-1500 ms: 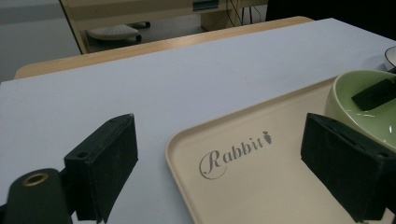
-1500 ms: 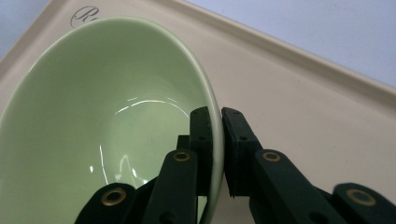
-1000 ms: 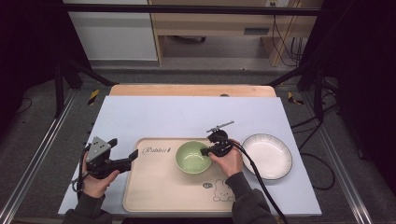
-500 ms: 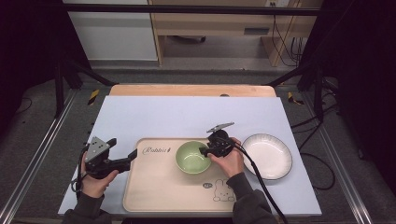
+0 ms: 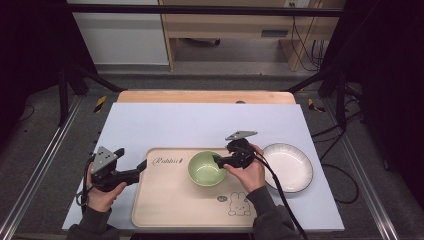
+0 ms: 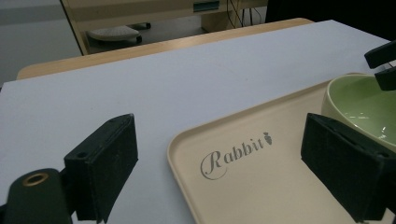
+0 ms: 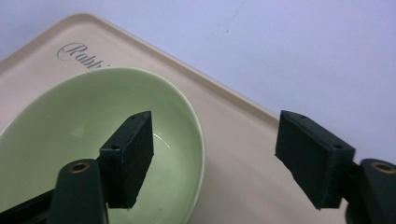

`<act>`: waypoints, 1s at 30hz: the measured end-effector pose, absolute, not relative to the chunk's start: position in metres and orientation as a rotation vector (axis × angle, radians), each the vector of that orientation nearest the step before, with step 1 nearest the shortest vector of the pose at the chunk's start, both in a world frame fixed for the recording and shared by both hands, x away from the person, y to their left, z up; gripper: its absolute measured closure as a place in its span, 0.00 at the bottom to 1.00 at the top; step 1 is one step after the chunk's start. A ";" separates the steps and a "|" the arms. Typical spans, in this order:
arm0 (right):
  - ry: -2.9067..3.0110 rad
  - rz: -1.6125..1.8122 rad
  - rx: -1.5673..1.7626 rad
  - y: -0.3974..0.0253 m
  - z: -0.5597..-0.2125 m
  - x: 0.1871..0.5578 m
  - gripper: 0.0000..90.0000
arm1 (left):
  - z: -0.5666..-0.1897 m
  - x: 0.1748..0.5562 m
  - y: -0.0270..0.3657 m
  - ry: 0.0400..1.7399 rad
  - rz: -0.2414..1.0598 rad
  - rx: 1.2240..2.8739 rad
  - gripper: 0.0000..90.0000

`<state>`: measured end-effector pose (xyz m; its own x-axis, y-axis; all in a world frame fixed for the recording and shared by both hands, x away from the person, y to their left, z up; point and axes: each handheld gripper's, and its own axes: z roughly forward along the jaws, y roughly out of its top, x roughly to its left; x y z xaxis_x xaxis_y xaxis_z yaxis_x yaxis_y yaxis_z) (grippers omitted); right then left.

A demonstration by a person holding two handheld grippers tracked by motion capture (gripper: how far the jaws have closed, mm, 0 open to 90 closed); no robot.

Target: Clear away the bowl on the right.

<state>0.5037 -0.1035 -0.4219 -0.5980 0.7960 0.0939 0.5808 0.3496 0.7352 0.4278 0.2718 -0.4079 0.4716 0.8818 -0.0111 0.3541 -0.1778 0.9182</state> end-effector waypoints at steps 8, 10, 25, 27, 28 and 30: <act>2.256 1.157 1.183 -0.109 -0.407 0.491 0.26 | -0.408 0.428 0.272 1.058 0.683 1.750 0.12; 2.241 1.174 1.177 -0.111 -0.403 0.488 0.24 | -0.408 0.428 0.271 1.059 0.682 1.749 0.12; 2.087 1.217 1.131 -0.141 -0.392 0.468 0.14 | -0.411 0.429 0.272 1.067 0.676 1.755 0.11; 2.084 1.214 1.131 -0.145 -0.393 0.466 0.14 | -0.412 0.430 0.273 1.070 0.675 1.754 0.11; 2.079 1.215 1.135 -0.148 -0.393 0.464 0.13 | -0.412 0.430 0.274 1.072 0.674 1.754 0.11; 2.072 1.211 1.136 -0.153 -0.393 0.461 0.13 | -0.413 0.430 0.274 1.075 0.674 1.751 0.11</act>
